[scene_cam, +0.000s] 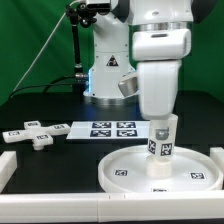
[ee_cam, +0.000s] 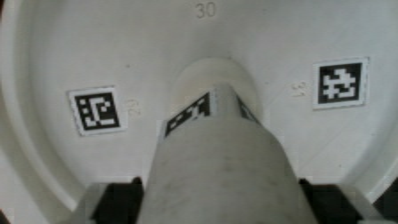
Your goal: Assemble round table
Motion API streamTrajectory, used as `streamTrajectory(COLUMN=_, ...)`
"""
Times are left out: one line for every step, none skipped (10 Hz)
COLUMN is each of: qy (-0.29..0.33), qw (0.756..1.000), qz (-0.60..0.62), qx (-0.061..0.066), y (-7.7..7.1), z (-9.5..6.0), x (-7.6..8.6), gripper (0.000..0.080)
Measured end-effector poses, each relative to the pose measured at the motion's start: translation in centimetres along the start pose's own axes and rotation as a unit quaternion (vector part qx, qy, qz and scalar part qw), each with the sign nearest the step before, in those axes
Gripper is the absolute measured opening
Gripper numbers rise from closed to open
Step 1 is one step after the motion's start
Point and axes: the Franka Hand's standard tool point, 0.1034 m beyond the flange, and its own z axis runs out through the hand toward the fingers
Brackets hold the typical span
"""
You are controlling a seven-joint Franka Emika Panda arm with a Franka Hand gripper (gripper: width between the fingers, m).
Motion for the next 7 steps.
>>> streamTrajectory(qy=0.006, qw=0.998, qz=0.064, qx=0.004, y=-0.03, z=0.06, x=-0.13, gripper=0.0415)
streamTrajectory(qy=0.01, qw=0.992, qz=0.124, qx=0.008, y=-0.16, z=0.15, x=-0.19, gripper=0.0415)
streamTrajectory(qy=0.012, qw=0.987, qz=0.163, qx=0.012, y=-0.31, z=0.24, x=-0.23, gripper=0.0414)
streamTrajectory(qy=0.012, qw=0.981, qz=0.191, qx=0.012, y=-0.3, z=0.23, x=-0.19, gripper=0.0414)
streamTrajectory(qy=0.012, qw=0.976, qz=0.215, qx=0.013, y=-0.32, z=0.24, x=-0.17, gripper=0.0414)
streamTrajectory(qy=0.012, qw=0.968, qz=0.251, qx=0.013, y=-0.34, z=0.24, x=-0.15, gripper=0.0414)
streamTrajectory(qy=0.012, qw=0.958, qz=0.286, qx=0.015, y=-0.35, z=0.25, x=-0.14, gripper=0.0414)
